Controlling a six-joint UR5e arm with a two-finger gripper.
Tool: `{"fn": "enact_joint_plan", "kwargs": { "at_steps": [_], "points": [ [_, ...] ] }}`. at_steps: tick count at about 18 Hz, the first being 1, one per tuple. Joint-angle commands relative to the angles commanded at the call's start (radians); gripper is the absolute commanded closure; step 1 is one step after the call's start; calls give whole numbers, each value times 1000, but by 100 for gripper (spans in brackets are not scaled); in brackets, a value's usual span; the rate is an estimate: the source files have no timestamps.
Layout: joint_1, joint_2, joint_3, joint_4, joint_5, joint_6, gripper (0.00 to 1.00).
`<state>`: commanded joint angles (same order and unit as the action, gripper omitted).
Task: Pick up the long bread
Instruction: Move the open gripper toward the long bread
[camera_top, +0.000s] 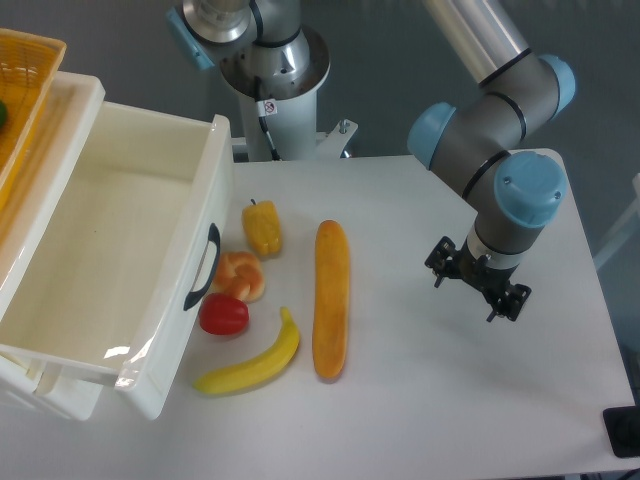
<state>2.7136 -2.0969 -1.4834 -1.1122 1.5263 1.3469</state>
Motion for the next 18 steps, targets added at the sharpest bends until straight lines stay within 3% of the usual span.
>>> {"fn": "enact_joint_plan", "kwargs": {
  "at_steps": [5,8,13,18],
  "points": [
    [-8,-5,-2,-2,0,-32,0],
    [-25,-8,-18,2,0,-196,0],
    [-52,3,-103,18,0,-345,0],
    [-103,-8,-103,28,-8,-581,0]
  ]
}}
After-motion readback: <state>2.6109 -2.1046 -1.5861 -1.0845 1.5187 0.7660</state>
